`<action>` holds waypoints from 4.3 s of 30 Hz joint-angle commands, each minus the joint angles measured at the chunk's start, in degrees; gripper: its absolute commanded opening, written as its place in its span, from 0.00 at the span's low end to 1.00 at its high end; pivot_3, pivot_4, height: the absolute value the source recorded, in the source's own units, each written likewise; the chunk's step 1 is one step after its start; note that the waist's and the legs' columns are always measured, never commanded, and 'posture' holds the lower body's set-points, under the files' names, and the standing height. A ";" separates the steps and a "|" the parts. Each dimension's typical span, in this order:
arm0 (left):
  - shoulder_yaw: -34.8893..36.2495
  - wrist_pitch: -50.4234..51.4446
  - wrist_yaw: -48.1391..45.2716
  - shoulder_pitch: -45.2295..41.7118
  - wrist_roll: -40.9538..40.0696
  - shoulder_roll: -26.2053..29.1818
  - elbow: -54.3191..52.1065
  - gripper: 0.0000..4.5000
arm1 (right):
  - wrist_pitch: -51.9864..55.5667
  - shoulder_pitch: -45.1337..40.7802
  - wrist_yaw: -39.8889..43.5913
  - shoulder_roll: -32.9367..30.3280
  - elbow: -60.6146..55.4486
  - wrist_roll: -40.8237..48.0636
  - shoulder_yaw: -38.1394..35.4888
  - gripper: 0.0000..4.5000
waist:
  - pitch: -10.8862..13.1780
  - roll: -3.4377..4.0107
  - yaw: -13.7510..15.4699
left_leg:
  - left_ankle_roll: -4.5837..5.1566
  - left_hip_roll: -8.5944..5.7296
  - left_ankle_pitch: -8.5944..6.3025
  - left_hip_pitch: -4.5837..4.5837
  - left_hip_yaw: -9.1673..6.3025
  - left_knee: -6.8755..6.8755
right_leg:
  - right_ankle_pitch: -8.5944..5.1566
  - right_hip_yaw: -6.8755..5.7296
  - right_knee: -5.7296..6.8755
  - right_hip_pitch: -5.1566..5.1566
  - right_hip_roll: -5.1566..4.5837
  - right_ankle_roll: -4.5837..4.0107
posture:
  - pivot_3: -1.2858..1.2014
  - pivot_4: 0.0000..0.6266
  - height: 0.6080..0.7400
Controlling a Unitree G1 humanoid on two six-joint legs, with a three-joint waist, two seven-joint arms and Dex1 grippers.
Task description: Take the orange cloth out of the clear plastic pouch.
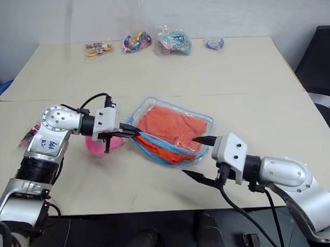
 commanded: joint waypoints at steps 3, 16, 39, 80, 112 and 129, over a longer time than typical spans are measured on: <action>1.01 28.74 14.22 4.76 -4.22 -6.44 -17.81 0.00 | -0.34 -1.07 -2.29 2.79 -3.54 1.95 0.06 0.87 | 0.00 0.00 0.19 | 0.00 -0.03 0.00 -0.01 -0.05 0.01 | 0.01 0.09 0.01 0.01 -0.02 0.01 | 0.52 0.24 1.00; -0.28 40.64 26.99 1.08 -3.62 -15.62 -21.39 0.00 | -4.54 -6.73 -7.83 4.73 7.38 -18.94 14.88 0.11 | -0.01 -0.01 0.02 | -0.01 -0.08 0.00 0.08 -0.12 0.03 | 0.03 0.28 0.03 0.03 -0.01 0.04 | 0.52 0.24 1.00; 0.13 40.97 28.61 1.81 -5.03 -15.05 -24.02 0.00 | -12.21 -12.77 -12.45 9.58 22.53 -39.49 21.14 0.55 | -0.01 0.00 -0.08 | -0.04 -0.09 0.02 0.02 -0.16 0.03 | 0.02 0.22 0.02 -0.03 -0.02 0.04 | 0.52 0.24 1.00; 0.07 38.79 29.58 0.43 -5.23 -15.49 -23.36 0.00 | -35.75 -30.57 -16.22 12.10 46.91 -75.38 31.96 0.89 | -0.02 0.00 -1.65 | -0.17 -0.02 0.07 0.05 -0.36 0.02 | 0.02 0.26 0.01 -0.03 -0.01 0.04 | 0.52 0.24 1.00; -1.88 30.53 34.89 -1.60 2.39 -17.04 -11.04 0.00 | -28.44 -23.80 1.03 14.34 28.51 -60.32 24.72 0.01 | -0.04 0.04 -2.34 | -0.27 -0.02 0.12 -0.03 -0.48 -0.03 | 0.01 0.19 -0.02 -0.09 0.00 0.02 | 0.52 0.24 1.00; -4.20 19.94 27.66 -4.14 6.45 -15.19 -2.84 0.22 | 6.15 -21.16 21.38 -0.91 -2.03 -32.76 -2.04 0.01 | -0.03 0.04 -1.02 | -0.25 -0.06 0.12 -0.04 -0.40 -0.01 | 0.03 0.13 -0.02 -0.06 -0.03 0.05 | 0.52 0.24 1.00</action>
